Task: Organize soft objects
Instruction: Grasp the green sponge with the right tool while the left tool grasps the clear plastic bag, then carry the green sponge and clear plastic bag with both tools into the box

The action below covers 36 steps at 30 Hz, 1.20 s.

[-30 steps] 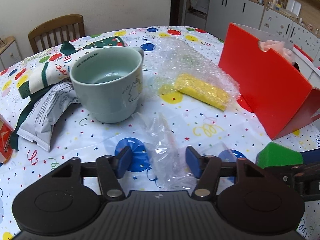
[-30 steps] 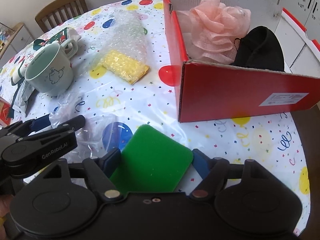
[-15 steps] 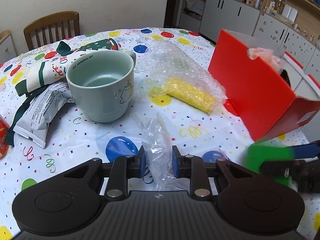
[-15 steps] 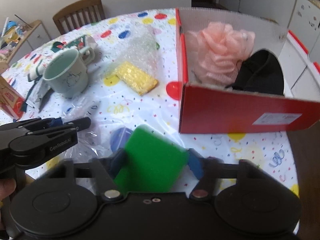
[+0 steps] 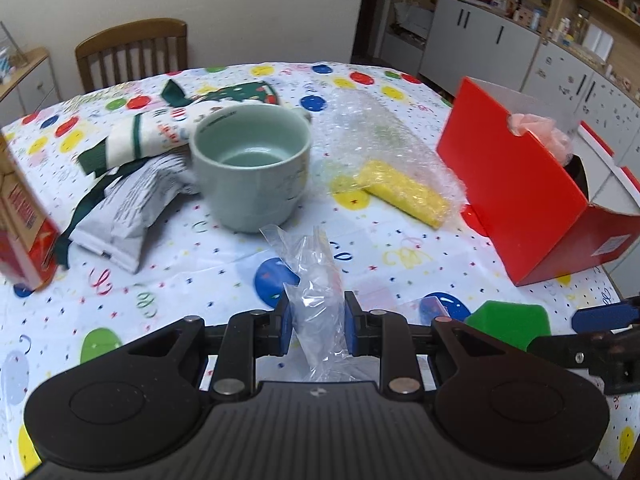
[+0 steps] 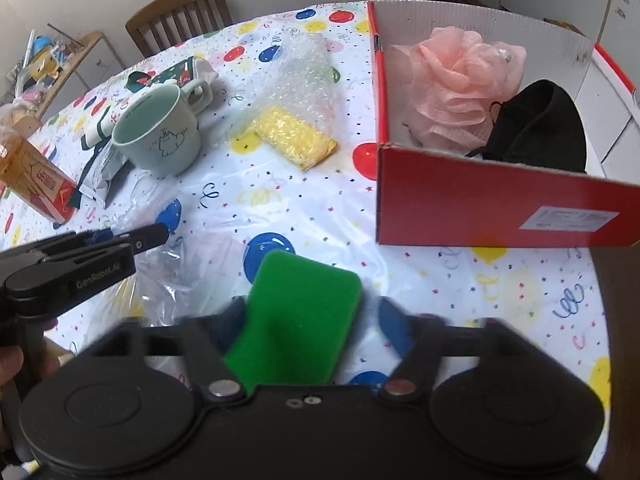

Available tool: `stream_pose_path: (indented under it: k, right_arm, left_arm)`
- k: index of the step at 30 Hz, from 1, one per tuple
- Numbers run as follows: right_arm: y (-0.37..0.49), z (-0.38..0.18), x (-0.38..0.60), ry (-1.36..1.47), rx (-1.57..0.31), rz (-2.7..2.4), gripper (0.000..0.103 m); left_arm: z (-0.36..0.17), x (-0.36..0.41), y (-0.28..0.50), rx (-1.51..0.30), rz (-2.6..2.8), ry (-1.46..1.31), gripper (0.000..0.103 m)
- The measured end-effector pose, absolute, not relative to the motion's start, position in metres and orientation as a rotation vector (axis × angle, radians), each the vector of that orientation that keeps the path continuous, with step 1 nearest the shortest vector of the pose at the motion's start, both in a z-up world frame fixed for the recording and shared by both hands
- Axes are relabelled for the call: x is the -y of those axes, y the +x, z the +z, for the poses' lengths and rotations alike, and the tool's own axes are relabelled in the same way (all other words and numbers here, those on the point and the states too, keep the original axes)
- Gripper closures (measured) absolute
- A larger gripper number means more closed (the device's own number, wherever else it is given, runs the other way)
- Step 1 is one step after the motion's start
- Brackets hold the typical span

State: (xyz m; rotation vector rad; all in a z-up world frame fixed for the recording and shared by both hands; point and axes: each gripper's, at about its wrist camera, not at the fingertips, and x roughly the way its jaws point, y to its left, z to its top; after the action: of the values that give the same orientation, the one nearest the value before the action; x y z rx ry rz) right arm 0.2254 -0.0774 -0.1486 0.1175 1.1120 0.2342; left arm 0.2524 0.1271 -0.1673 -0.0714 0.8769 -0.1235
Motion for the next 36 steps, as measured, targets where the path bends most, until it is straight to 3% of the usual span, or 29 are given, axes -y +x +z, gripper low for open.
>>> stream_pose_path:
  k: [12, 22, 36]
  right_arm:
    - [0.235, -0.178, 0.044, 0.053, -1.19, 0.18, 0.019]
    - [0.234, -0.182, 0.041, 0.021, -1.195, 0.157, 0.03]
    - [0.223, -0.126, 0.059, 0.004, -1.082, 0.263, 0.032]
  left_arm:
    - [-0.168, -0.142, 0.242, -0.872, -0.097, -0.065, 0.078]
    - [-0.17, -0.14, 0.241, -0.874, -0.12, -0.065, 0.078]
    - [-0.143, -0.132, 0.234, -0.873, -0.188, -0.098, 0.078]
